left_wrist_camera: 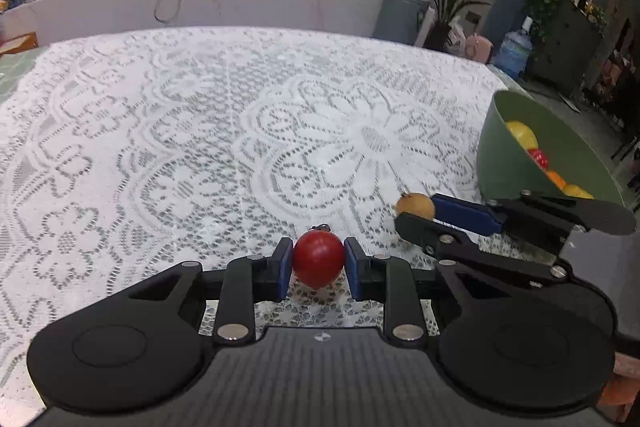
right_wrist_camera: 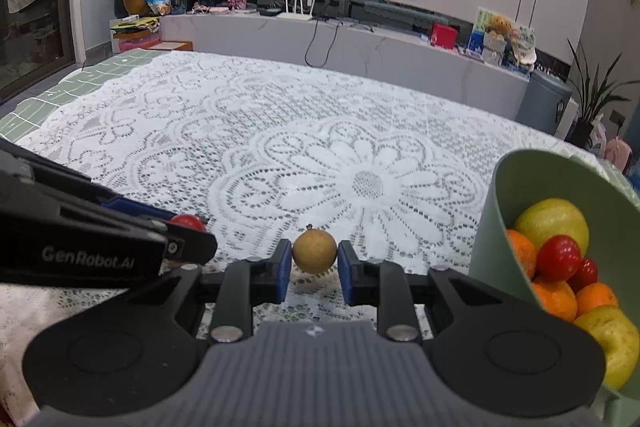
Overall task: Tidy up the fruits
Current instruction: 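Carry the tomato in the left gripper over the colander while the right gripper carries the brown fruit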
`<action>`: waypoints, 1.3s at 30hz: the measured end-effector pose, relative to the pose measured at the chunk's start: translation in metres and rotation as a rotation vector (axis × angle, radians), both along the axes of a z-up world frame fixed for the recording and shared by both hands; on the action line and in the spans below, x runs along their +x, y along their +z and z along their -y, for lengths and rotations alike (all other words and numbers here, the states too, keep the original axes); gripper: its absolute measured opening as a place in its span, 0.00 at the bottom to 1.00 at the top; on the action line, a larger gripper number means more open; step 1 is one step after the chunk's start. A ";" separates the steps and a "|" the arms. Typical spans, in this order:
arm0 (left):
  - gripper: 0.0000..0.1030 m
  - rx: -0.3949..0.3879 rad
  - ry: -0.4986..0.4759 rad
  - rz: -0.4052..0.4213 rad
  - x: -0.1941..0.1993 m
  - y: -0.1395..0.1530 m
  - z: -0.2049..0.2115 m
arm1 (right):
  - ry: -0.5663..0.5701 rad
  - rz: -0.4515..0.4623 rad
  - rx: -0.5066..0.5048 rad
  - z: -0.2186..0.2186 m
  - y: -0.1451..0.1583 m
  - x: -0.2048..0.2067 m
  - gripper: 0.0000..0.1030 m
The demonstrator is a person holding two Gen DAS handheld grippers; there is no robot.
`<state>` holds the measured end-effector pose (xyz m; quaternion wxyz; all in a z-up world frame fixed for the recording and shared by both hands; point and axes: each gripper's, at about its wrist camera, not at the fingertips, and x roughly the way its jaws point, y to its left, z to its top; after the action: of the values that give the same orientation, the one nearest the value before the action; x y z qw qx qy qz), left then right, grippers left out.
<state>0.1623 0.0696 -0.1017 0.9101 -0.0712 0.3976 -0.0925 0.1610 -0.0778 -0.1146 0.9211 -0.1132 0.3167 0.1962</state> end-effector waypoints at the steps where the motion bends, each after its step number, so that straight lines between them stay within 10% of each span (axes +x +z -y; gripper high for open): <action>1: 0.29 0.005 0.008 0.011 -0.002 0.002 0.000 | 0.004 0.011 -0.003 0.000 0.002 -0.003 0.20; 19: 0.29 -0.011 0.065 0.182 -0.043 0.069 0.025 | 0.051 0.219 -0.032 0.022 0.061 -0.060 0.20; 39: 0.29 0.033 -0.124 0.295 -0.030 0.112 0.131 | -0.164 0.392 -0.088 0.130 0.119 -0.069 0.20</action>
<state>0.1324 -0.0615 0.0100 0.9522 -0.0174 0.2647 -0.1512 0.0922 -0.2075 0.0048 0.9721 -0.1630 0.1477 0.0810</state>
